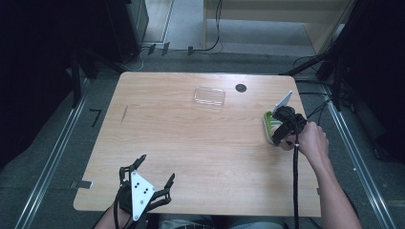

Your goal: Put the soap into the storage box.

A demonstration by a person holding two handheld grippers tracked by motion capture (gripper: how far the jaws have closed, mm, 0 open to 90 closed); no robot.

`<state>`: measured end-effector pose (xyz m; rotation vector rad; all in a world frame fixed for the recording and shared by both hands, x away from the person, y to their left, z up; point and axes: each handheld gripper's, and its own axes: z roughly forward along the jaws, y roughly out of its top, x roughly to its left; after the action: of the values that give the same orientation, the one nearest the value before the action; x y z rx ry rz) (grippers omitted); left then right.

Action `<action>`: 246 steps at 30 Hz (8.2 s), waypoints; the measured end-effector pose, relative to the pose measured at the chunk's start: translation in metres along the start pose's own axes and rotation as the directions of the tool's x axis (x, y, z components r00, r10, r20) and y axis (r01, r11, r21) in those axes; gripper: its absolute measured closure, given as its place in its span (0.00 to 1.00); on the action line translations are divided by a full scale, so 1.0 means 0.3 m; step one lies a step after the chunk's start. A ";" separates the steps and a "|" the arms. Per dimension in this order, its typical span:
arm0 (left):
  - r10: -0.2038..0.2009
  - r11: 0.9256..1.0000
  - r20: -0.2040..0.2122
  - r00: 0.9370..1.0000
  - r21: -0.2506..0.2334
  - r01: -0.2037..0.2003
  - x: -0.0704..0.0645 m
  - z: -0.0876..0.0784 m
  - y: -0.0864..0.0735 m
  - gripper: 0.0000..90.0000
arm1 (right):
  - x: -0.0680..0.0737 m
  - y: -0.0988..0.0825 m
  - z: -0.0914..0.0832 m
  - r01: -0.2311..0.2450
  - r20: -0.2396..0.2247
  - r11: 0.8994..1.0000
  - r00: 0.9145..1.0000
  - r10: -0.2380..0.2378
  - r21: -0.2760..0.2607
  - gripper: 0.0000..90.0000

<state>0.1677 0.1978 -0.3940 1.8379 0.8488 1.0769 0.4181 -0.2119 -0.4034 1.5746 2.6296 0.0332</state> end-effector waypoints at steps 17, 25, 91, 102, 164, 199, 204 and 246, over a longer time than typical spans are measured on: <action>0.002 1.000 0.000 1.000 0.000 -0.002 -0.001 0.000 0.000 0.11 | -0.034 0.059 -0.007 -0.029 -0.002 1.000 1.000 0.029 -0.010 0.37; 0.000 1.000 -0.001 1.000 0.000 0.000 0.000 0.001 0.000 0.11 | -0.045 0.085 -0.002 -0.038 -0.006 0.999 0.999 0.038 -0.008 0.37; 0.009 1.000 -0.001 1.000 0.008 -0.009 0.000 -0.001 -0.001 0.11 | -0.161 0.186 0.078 -0.129 -0.058 0.992 0.990 0.129 0.002 0.37; 0.011 1.000 0.001 1.000 0.007 -0.011 -0.001 0.000 -0.002 0.11 | -0.182 0.181 0.091 -0.161 -0.067 0.987 0.985 0.161 0.000 0.37; 0.018 1.000 0.005 1.000 0.003 -0.018 -0.002 0.002 0.000 0.11 | -0.180 0.189 0.154 -0.237 -0.062 0.971 0.969 0.239 0.037 0.34; 0.022 1.000 0.016 1.000 -0.007 -0.022 -0.006 0.011 0.004 0.11 | -0.080 0.056 0.040 -0.163 -0.046 0.986 0.985 0.164 0.029 0.09; 0.025 1.000 0.016 1.000 -0.006 -0.025 -0.008 0.012 0.005 0.11 | -0.063 0.024 0.028 -0.148 -0.037 0.989 0.988 0.149 0.028 0.06; 0.032 0.999 0.016 0.999 -0.005 -0.032 -0.010 0.012 0.006 0.11 | 0.074 -0.302 0.106 -0.070 -0.045 0.992 0.996 0.075 0.107 0.02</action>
<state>0.1698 0.1933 -0.3945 1.8594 0.8101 1.0818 0.3304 -0.2357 -0.4415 1.7230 2.6508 -0.0640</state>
